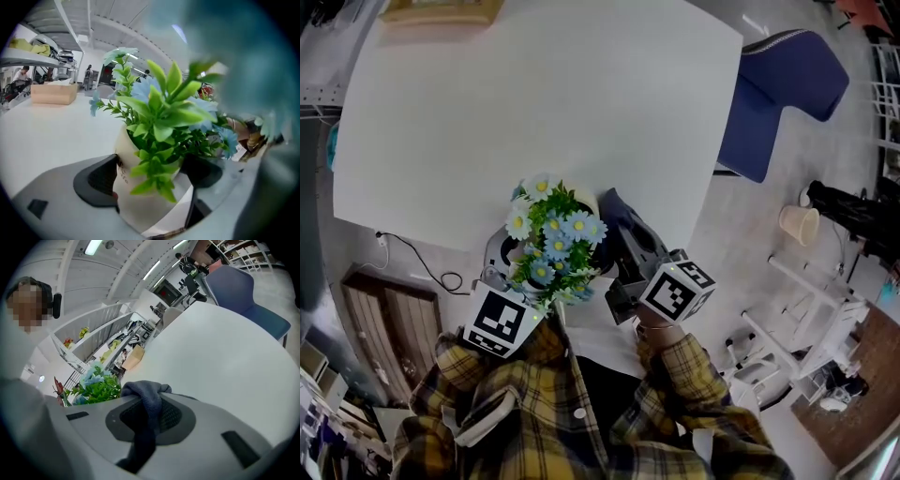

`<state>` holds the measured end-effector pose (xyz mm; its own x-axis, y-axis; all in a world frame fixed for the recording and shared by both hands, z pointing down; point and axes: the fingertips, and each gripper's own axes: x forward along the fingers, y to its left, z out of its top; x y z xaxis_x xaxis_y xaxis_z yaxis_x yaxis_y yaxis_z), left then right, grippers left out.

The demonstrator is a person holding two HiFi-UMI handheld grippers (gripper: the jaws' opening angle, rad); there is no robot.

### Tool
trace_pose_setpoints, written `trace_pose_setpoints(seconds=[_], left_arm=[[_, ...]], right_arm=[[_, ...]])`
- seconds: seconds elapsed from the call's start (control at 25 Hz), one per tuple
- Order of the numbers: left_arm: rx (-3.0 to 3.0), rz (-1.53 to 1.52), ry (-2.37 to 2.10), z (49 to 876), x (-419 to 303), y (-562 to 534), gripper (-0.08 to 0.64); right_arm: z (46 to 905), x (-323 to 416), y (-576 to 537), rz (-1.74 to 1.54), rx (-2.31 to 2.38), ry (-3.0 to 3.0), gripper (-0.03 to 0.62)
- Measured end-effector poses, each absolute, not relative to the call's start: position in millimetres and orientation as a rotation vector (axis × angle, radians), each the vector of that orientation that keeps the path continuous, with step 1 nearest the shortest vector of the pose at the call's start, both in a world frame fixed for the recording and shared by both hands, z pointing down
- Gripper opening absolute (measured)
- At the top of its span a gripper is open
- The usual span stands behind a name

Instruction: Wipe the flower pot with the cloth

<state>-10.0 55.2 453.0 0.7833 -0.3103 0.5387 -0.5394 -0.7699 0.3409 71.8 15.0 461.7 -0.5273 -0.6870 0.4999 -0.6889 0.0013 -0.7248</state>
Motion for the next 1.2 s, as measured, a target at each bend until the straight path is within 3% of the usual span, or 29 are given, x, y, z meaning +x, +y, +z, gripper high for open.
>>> trace_pose_setpoints(seconds=[1.2], left_arm=[[2.675,1.069,0.705,467,7,32,0.442]], right_arm=[[470,51,-65,1.232,0.597,-2.373,0.021]])
